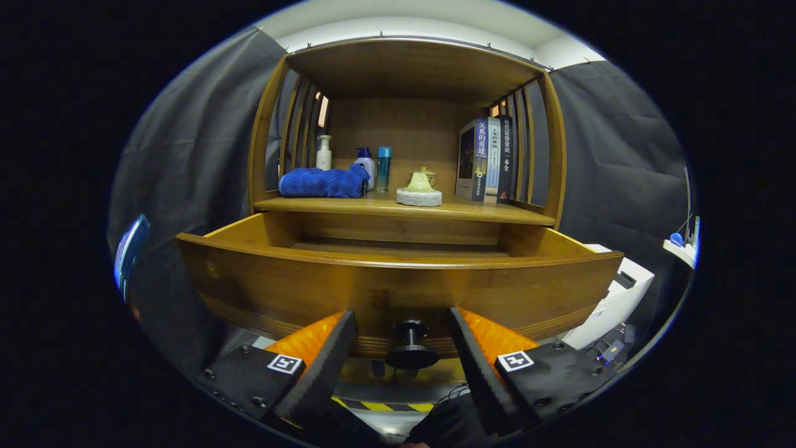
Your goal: Pull open the drawer, take out the items inside it, and place them on the countertop above the cabinet.
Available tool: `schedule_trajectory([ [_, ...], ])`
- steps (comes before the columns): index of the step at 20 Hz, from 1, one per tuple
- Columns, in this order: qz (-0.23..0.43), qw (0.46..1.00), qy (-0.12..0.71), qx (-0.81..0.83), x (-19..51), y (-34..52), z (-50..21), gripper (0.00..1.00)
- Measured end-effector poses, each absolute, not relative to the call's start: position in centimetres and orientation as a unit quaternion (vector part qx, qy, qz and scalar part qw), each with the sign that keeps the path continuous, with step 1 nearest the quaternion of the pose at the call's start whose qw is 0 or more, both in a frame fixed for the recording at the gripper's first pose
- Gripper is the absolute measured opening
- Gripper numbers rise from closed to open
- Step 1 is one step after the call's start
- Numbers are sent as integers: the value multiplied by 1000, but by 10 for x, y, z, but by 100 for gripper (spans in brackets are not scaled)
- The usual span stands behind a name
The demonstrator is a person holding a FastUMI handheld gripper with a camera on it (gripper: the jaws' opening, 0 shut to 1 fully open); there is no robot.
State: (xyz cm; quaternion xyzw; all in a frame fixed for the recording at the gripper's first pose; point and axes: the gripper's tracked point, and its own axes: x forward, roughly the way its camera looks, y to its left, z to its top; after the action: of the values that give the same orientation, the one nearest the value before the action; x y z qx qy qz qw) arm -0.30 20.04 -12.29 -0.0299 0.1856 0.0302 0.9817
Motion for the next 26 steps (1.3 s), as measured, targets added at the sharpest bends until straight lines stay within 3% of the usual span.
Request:
schedule_trajectory([
  [26, 24, 981, 184, -58, 136, 205, -135, 99],
])
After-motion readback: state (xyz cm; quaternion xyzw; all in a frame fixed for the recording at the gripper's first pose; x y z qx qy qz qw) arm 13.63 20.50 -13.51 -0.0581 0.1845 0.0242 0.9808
